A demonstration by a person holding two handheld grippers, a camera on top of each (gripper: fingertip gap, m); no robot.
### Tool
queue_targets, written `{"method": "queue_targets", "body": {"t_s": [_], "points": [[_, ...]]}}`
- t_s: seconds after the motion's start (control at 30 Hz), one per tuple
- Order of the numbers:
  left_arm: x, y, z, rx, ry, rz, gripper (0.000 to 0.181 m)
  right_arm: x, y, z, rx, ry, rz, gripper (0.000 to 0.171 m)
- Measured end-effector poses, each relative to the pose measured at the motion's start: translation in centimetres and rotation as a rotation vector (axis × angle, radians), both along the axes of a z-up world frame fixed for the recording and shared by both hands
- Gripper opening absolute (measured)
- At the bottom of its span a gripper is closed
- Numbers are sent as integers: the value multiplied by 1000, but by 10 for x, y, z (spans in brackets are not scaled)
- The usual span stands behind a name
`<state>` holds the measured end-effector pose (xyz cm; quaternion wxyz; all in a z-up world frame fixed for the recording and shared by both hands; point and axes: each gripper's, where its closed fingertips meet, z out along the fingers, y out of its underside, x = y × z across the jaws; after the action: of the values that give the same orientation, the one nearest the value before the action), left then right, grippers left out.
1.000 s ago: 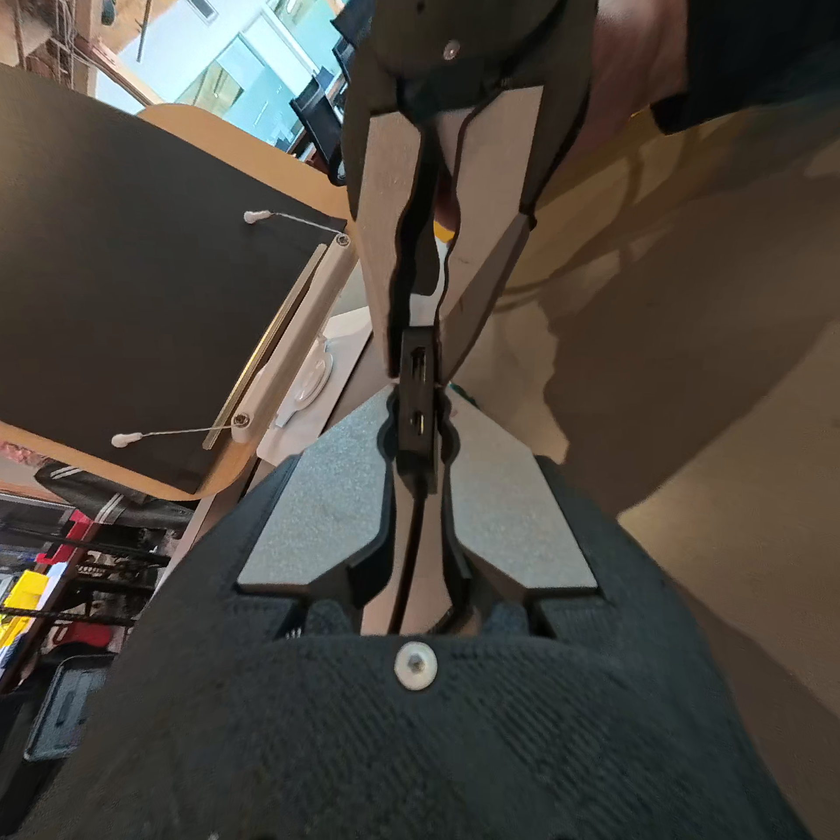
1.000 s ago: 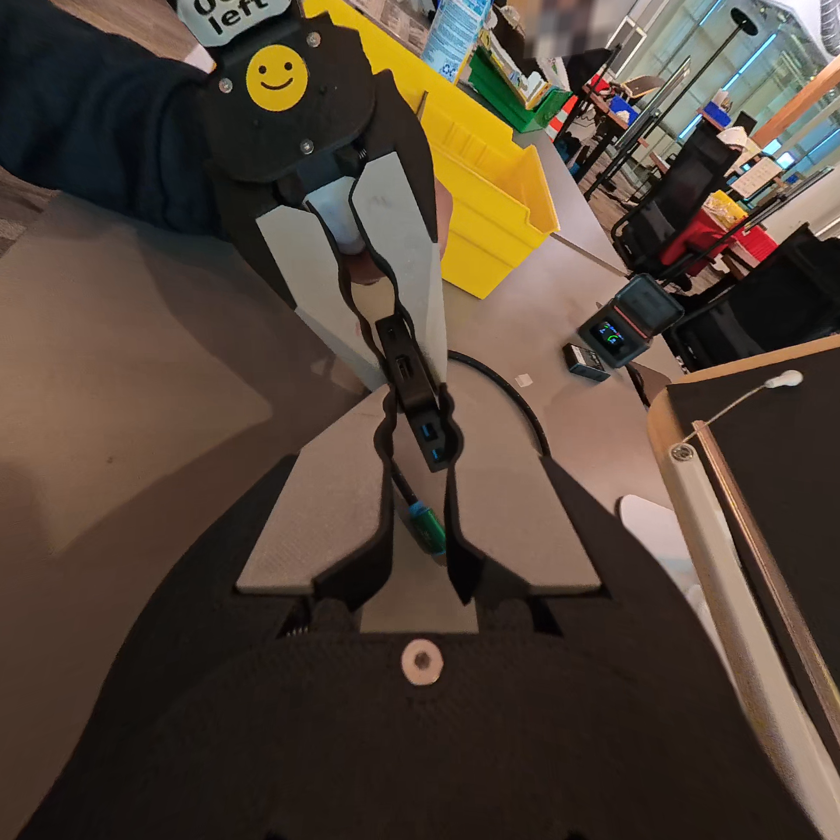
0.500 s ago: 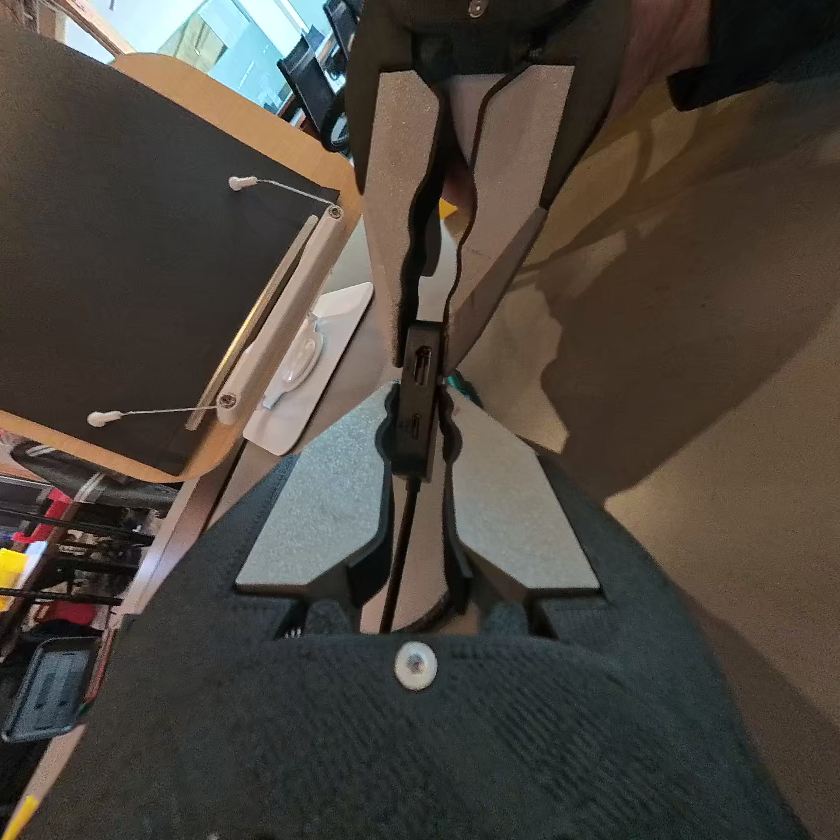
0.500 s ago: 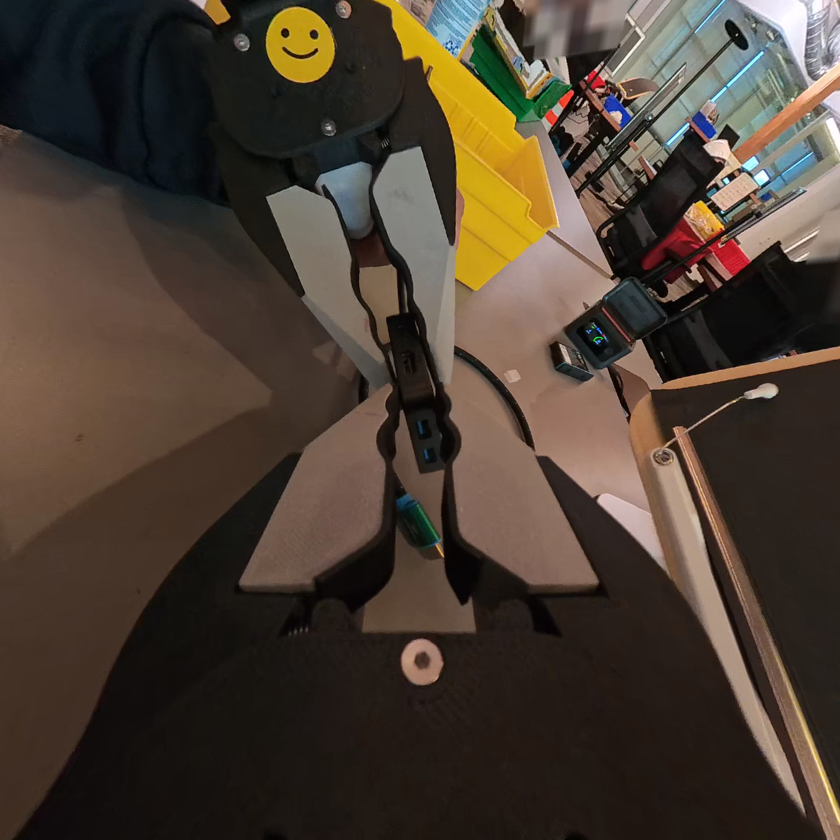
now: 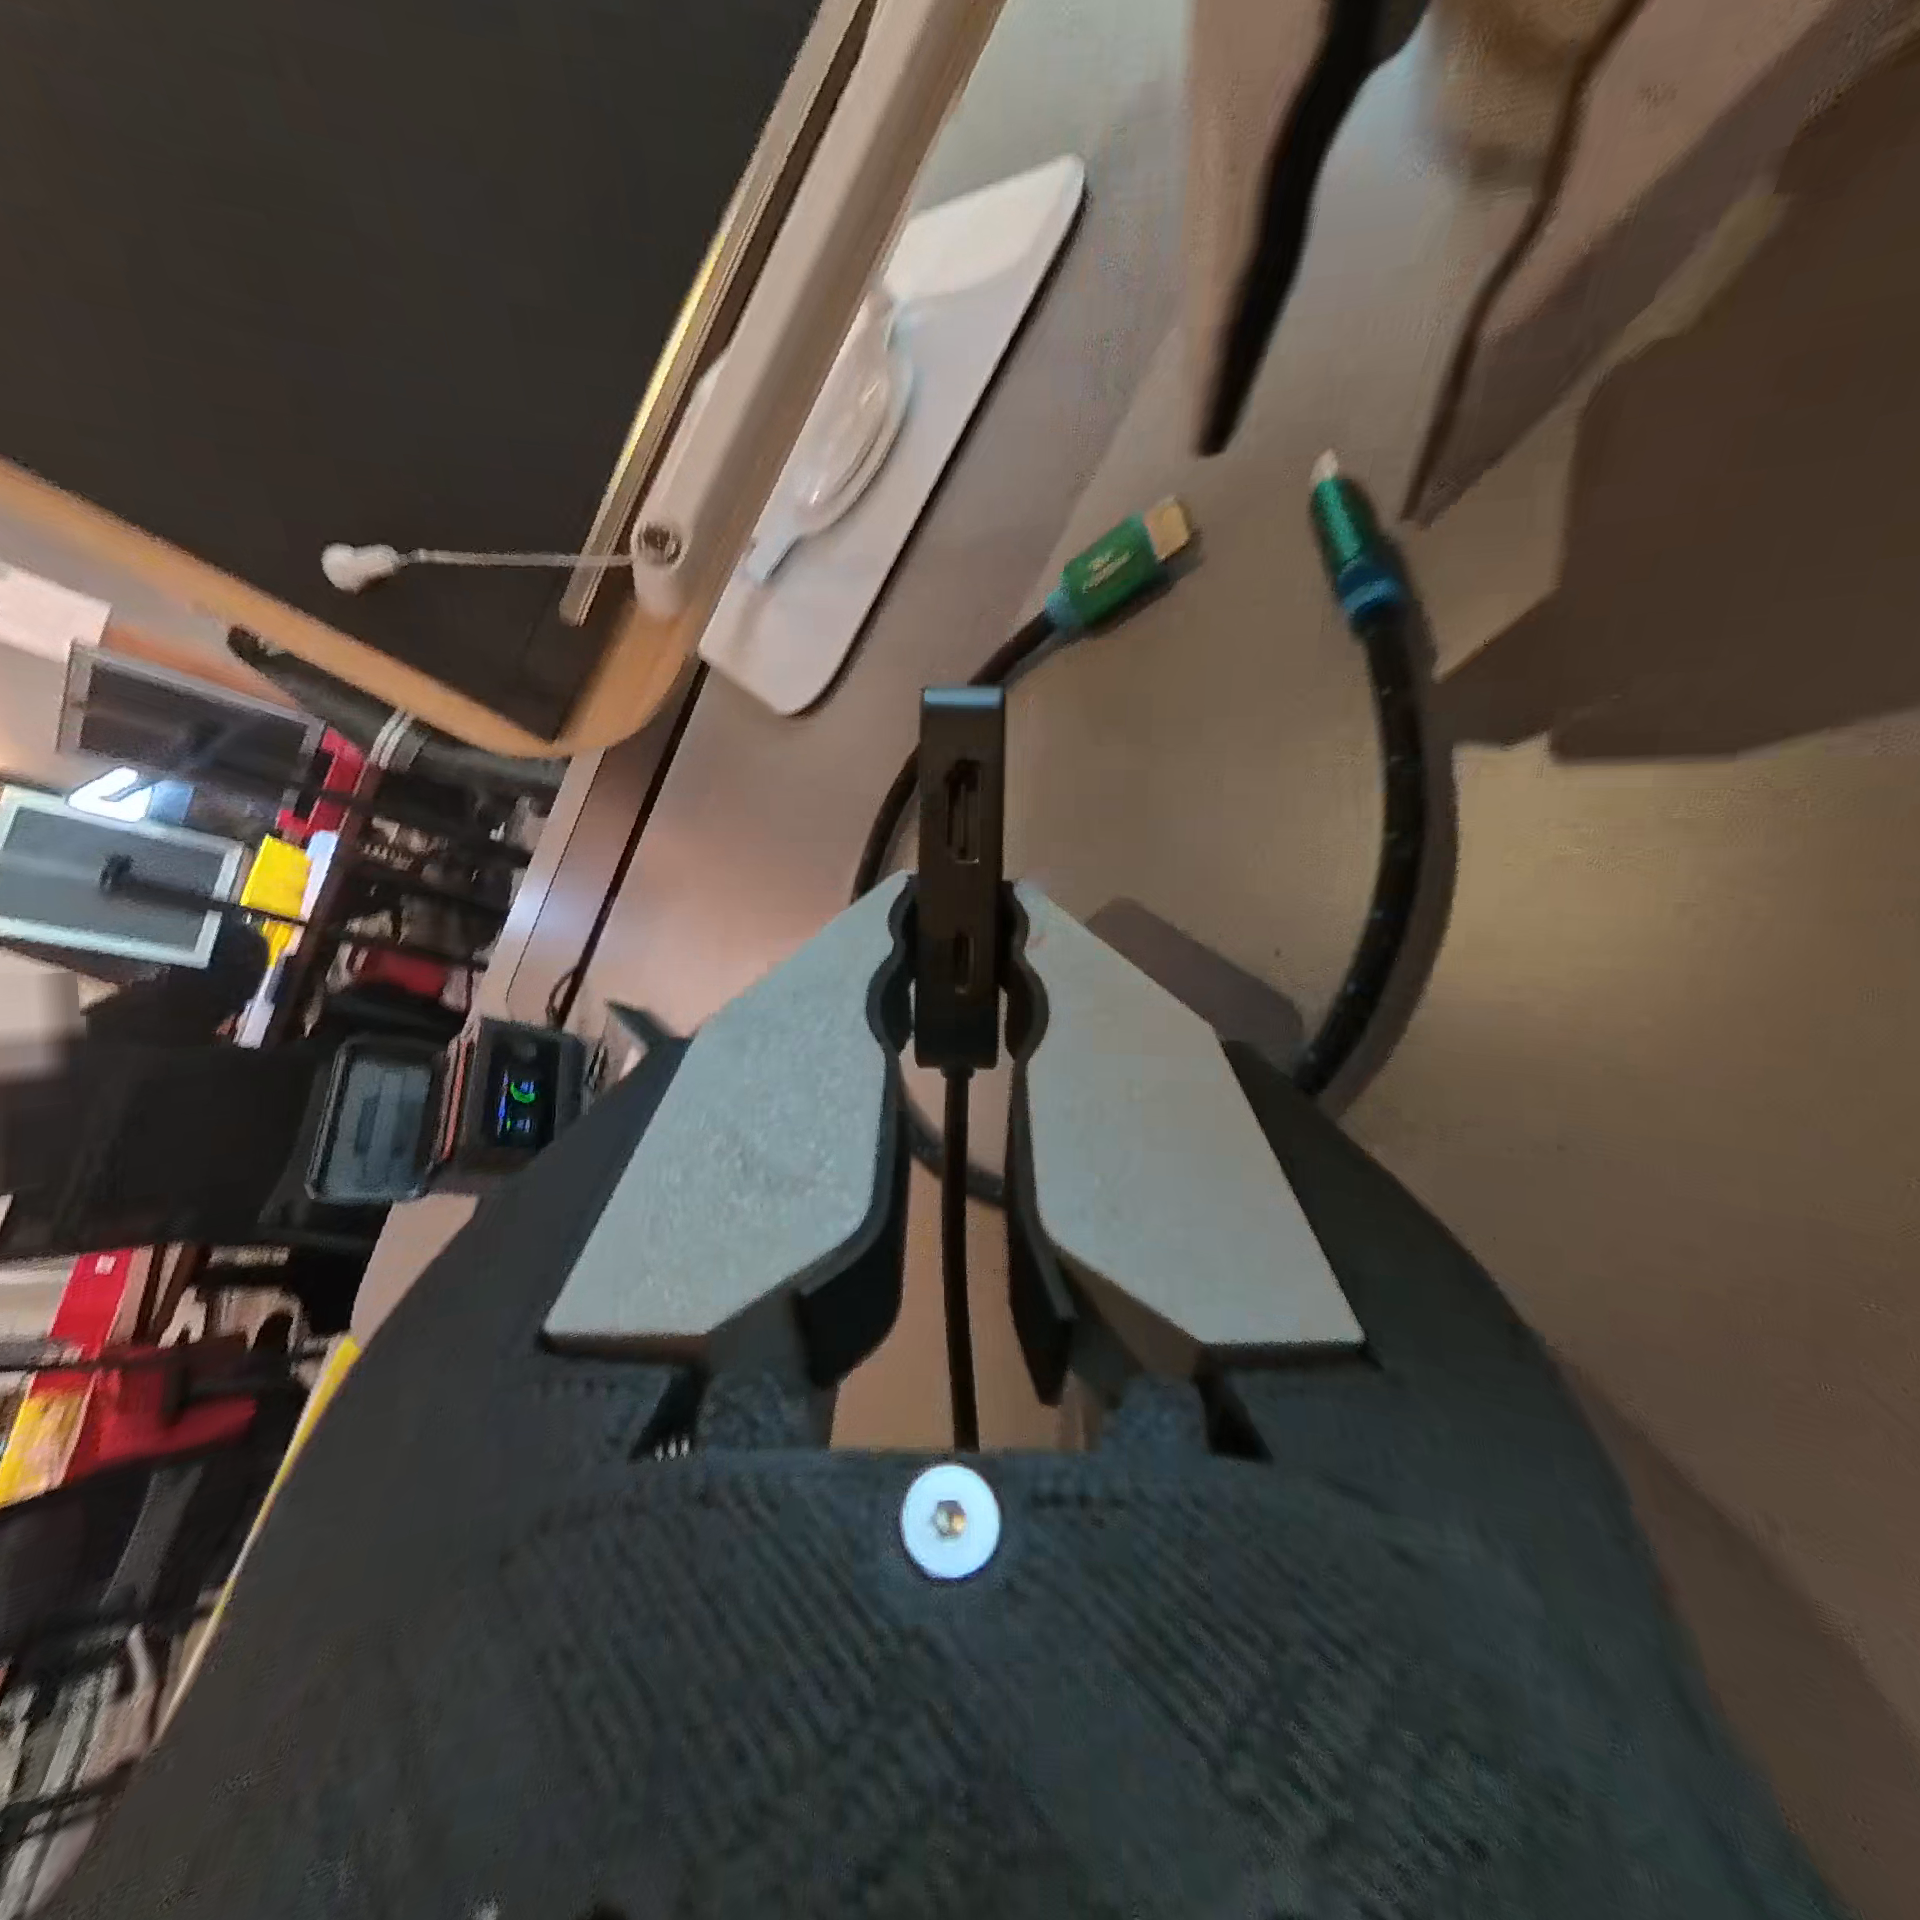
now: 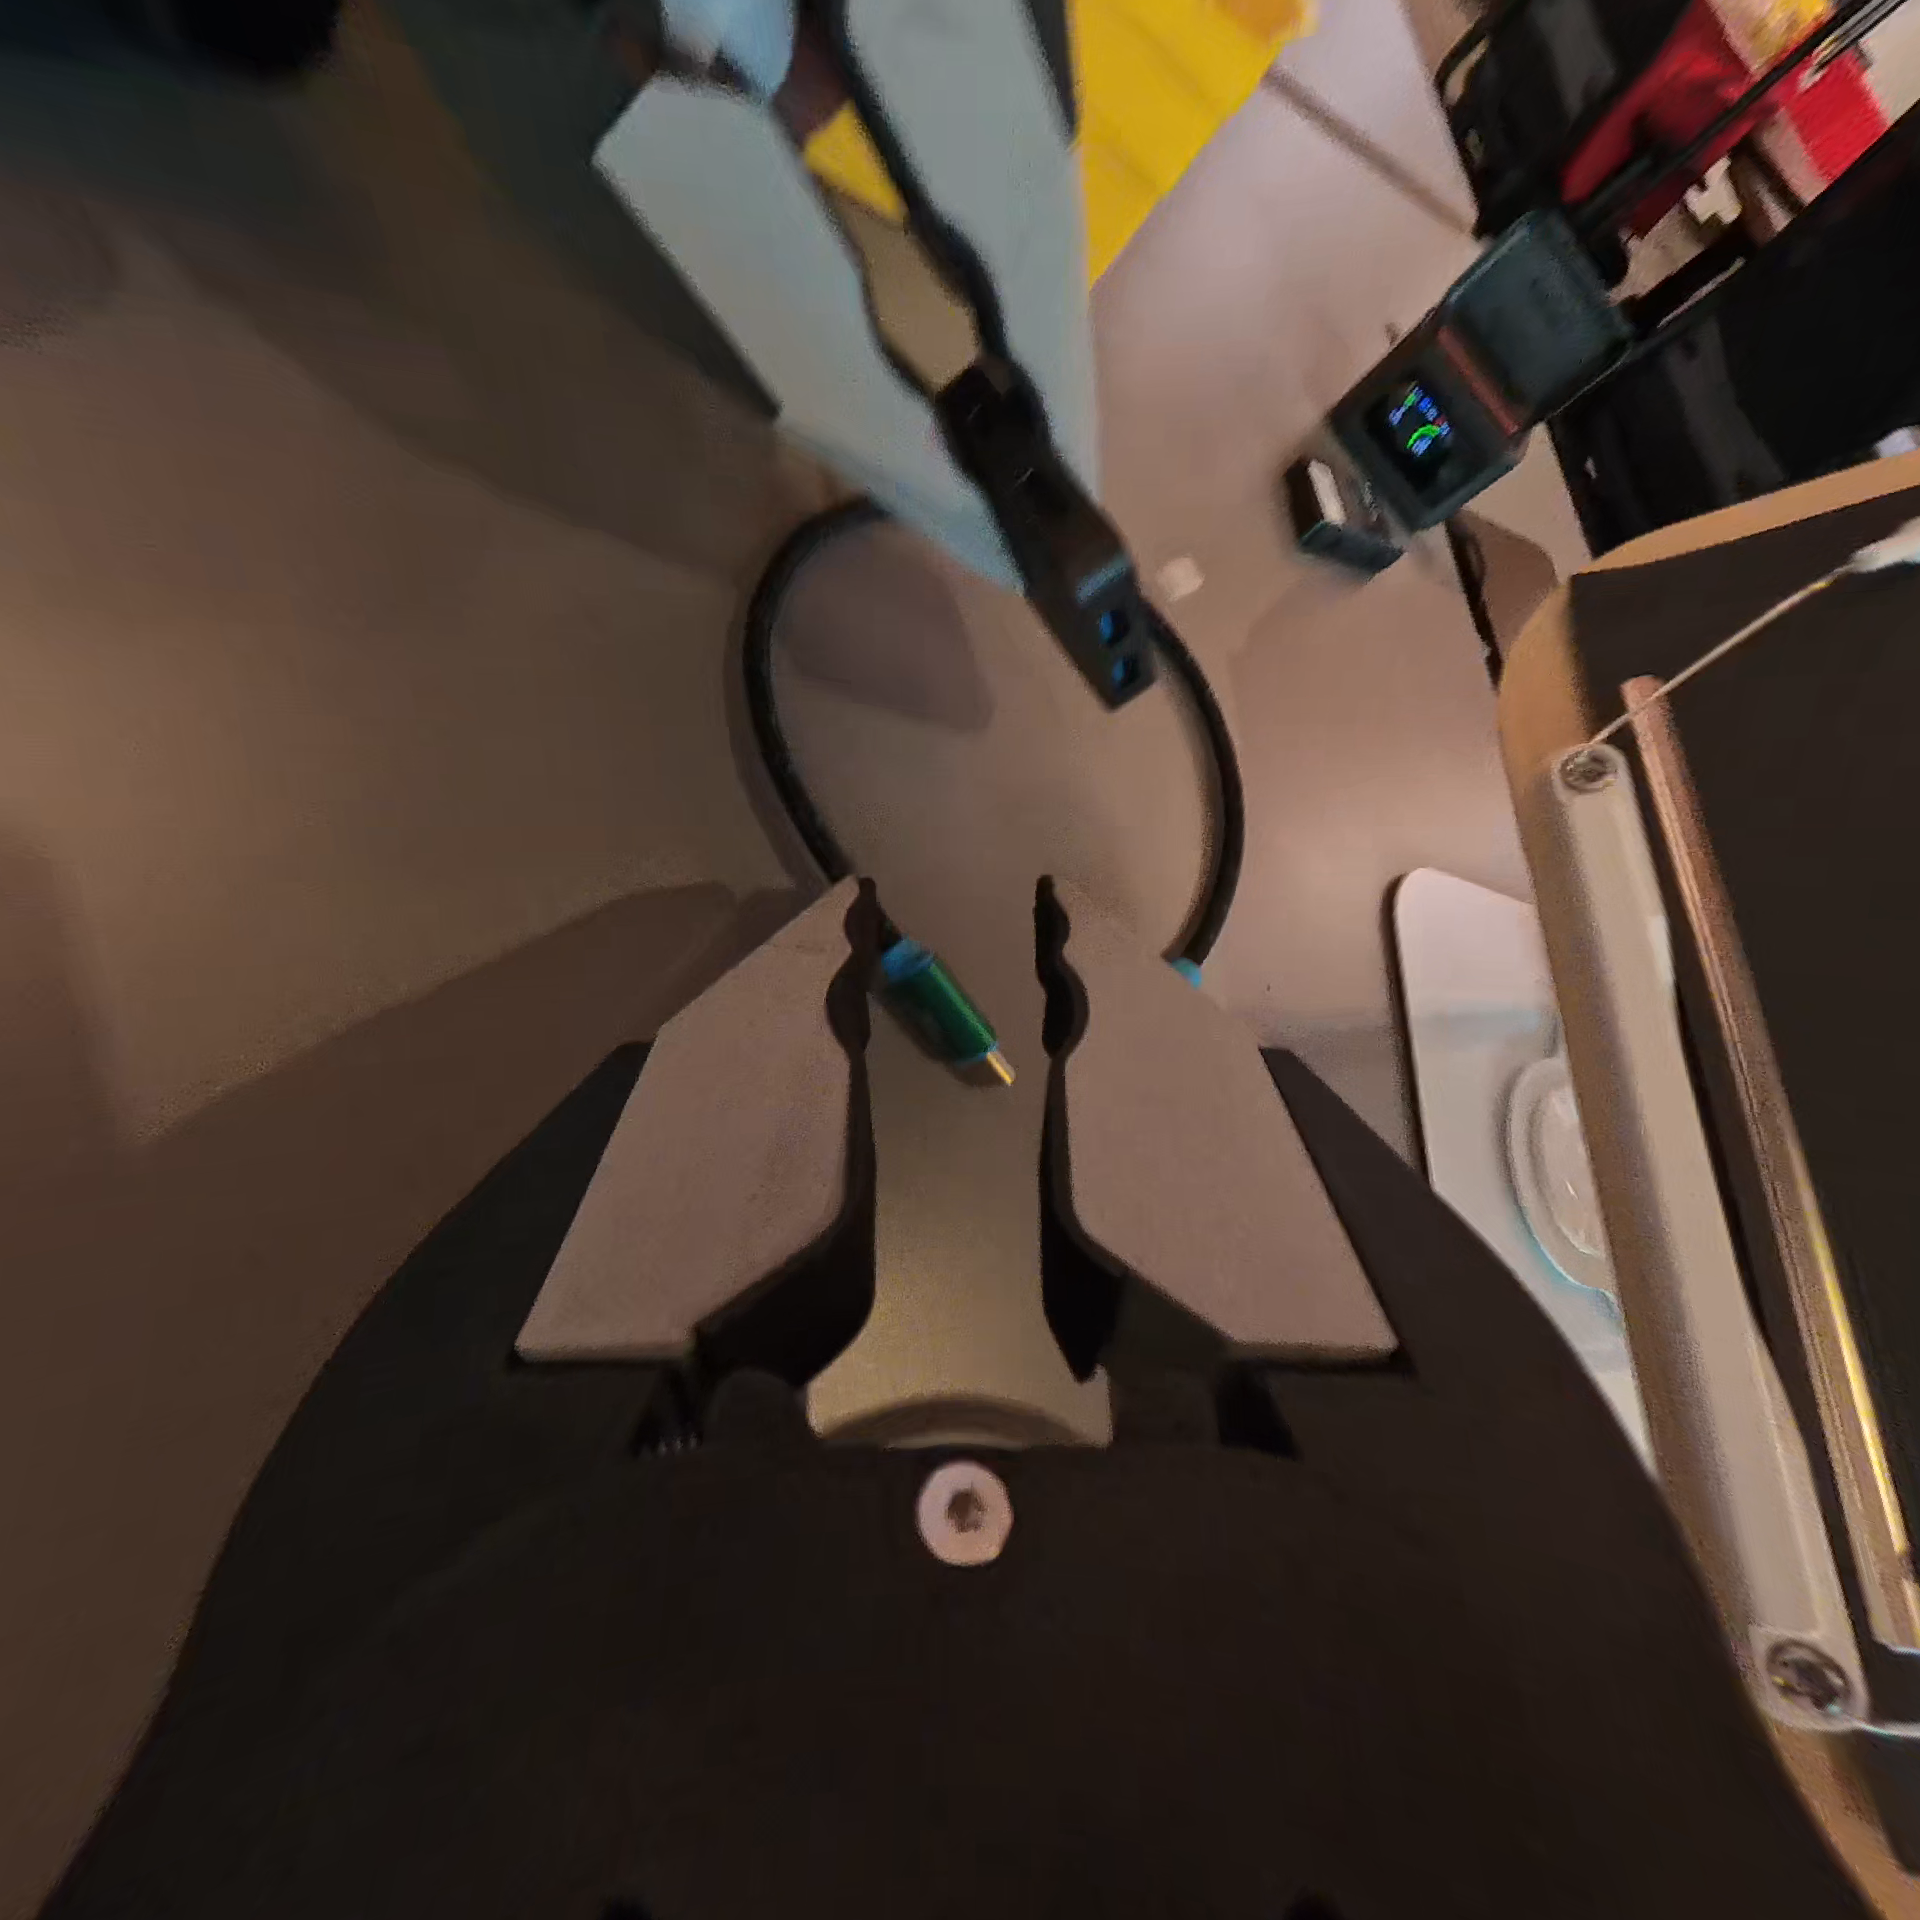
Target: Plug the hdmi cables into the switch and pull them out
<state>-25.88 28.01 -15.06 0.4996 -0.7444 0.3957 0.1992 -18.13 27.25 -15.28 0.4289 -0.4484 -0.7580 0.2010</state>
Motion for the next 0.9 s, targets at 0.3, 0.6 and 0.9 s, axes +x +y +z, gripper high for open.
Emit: {"method": "queue_targets", "body": {"t_s": [0.3,0.6,0.9], "points": [[-18,5,1,18,33,88,11,5,23,-44,121,-203,-112,23],[-13,3,13,69,-12,51,11,1,52,3,-34,3,-334,14],[54,-21,-25,-84,76,-268,11,13,75,39,-220,223,-468,8]]}}
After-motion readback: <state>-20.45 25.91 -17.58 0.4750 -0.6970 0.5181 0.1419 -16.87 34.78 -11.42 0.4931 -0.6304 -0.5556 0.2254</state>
